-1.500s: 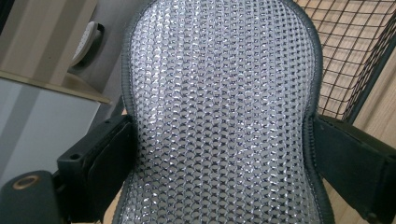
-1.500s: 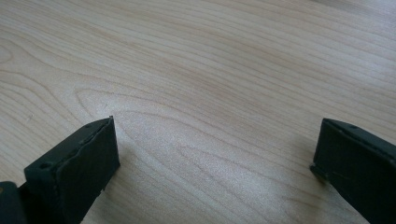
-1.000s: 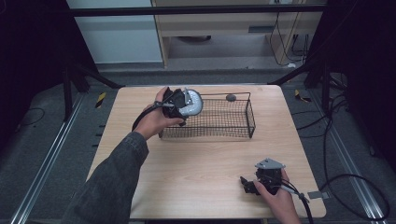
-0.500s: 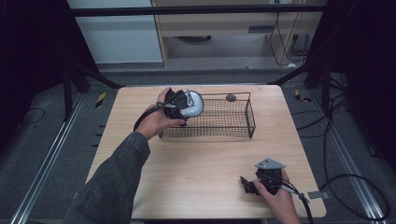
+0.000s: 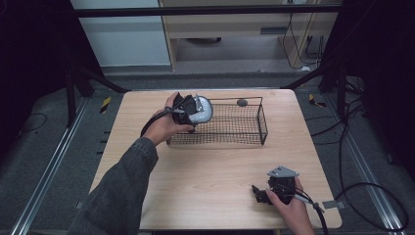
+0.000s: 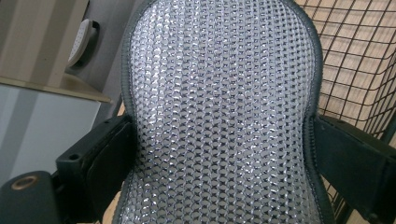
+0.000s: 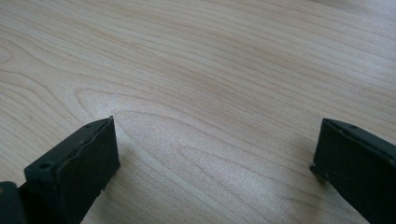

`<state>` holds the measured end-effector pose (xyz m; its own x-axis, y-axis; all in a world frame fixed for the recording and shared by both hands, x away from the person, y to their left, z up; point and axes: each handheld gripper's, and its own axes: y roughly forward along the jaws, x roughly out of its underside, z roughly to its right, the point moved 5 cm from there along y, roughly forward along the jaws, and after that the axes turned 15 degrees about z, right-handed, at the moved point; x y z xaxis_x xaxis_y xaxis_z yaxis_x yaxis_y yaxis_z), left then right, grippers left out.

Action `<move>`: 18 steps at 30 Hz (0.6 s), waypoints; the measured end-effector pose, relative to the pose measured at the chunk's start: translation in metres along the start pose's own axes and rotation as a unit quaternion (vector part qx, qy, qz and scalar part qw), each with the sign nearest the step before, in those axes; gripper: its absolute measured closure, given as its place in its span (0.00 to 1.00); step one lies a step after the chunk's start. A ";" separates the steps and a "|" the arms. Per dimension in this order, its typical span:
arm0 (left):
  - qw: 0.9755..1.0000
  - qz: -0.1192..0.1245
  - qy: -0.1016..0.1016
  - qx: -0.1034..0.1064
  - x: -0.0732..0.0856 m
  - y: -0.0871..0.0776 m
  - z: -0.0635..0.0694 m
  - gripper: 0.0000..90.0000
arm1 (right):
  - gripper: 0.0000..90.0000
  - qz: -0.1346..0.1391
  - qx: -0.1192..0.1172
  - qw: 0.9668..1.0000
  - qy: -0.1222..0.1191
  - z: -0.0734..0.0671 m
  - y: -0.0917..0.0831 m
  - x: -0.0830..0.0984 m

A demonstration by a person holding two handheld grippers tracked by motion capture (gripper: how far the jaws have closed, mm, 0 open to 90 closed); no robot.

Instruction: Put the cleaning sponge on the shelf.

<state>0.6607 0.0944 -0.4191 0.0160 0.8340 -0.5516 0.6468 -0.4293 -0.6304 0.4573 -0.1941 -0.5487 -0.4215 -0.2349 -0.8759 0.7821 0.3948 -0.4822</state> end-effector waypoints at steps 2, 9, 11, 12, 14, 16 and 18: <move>1.000 0.004 -0.009 0.007 0.000 0.002 0.000 0.07 | 0.00 0.000 0.000 1.000 0.000 0.000 0.000 0.000; 1.000 0.011 -0.026 0.014 -0.002 0.006 0.001 0.05 | 0.00 0.000 0.000 1.000 0.000 0.000 0.000 0.000; 0.999 0.010 -0.030 0.018 -0.003 0.006 0.001 0.05 | 0.00 0.001 0.000 1.000 0.000 0.000 0.000 0.000; 0.999 0.011 -0.030 0.017 -0.003 0.006 0.001 0.05 | 0.00 0.000 0.000 1.000 0.000 0.000 0.000 0.000; 0.999 0.012 -0.032 0.019 -0.004 0.006 0.002 0.05 | 0.00 0.000 0.000 1.000 0.000 0.000 0.000 0.000; 0.999 0.010 -0.030 0.019 -0.005 0.005 0.002 0.05 | 0.00 0.000 0.000 1.000 -0.001 0.000 0.000 0.000; 0.999 0.015 -0.031 0.019 -0.007 0.003 0.003 0.05 | 0.00 0.000 0.000 1.000 0.000 0.000 0.000 0.000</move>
<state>0.6601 0.0865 -0.4190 -0.0133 0.7985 -0.6019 0.6170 -0.4672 -0.6333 0.4573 -0.1942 -0.5487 -0.4207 -0.2356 -0.8761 0.7825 0.3944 -0.4818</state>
